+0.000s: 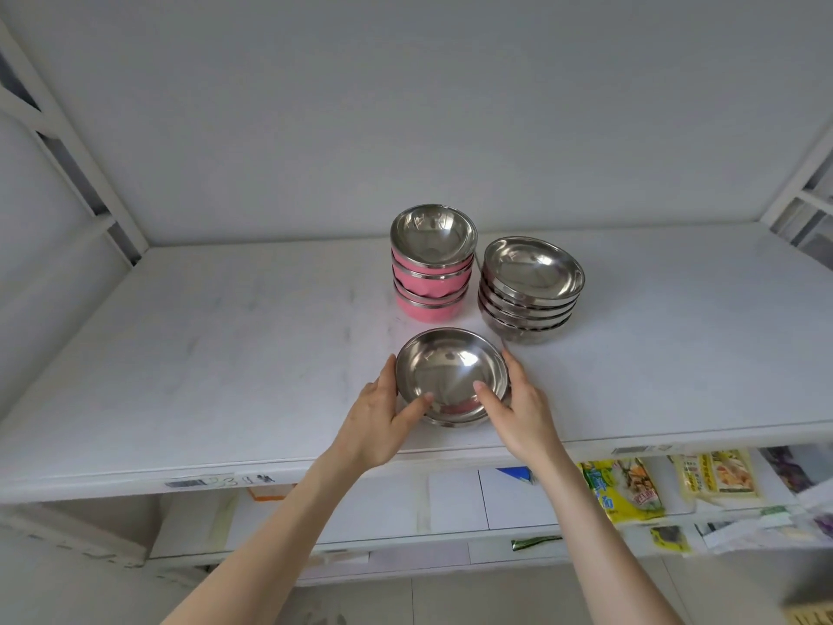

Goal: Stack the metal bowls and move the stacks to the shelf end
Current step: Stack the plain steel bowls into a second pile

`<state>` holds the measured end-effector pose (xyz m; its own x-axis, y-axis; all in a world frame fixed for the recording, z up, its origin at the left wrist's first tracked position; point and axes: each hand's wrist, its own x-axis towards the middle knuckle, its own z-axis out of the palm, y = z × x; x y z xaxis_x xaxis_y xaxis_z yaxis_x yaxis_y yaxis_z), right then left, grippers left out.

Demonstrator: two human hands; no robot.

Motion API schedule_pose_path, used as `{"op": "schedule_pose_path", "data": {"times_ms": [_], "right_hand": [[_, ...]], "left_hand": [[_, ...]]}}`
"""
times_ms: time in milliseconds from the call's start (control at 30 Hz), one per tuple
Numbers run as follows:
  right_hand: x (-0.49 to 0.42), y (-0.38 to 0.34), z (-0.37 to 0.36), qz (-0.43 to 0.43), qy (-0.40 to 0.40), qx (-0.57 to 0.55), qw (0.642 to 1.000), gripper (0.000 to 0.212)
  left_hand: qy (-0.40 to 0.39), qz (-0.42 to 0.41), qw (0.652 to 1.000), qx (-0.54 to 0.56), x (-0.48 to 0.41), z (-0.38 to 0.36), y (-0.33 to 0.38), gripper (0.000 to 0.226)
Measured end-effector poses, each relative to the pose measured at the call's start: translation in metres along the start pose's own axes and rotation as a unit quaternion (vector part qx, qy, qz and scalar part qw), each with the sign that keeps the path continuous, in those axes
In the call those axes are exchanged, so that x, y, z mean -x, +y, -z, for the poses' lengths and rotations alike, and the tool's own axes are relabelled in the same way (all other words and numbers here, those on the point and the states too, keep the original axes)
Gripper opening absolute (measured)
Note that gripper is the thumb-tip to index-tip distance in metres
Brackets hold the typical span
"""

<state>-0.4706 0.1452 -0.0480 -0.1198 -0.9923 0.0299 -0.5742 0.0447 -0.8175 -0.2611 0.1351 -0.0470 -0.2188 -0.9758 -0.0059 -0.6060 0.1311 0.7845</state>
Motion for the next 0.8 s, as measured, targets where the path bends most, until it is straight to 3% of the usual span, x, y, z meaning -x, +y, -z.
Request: {"op": "schedule_pose_path", "data": {"times_ms": [267,467,800], "right_hand": [[0.024,-0.005,0.027,0.016,0.009,-0.022,1.0,0.074],[0.029,-0.003,0.061,0.04,0.031,-0.002,0.999,0.073],[-0.004,-0.002,0.127,0.08,0.044,-0.002,0.996,0.068]], "left_hand": [[-0.015,-0.041,0.999,-0.003,0.02,0.0,0.022,0.077],[-0.01,-0.067,0.998,0.01,0.028,-0.012,0.052,0.064],[0.046,-0.072,0.996,0.018,0.005,-0.042,0.116,0.07]]}}
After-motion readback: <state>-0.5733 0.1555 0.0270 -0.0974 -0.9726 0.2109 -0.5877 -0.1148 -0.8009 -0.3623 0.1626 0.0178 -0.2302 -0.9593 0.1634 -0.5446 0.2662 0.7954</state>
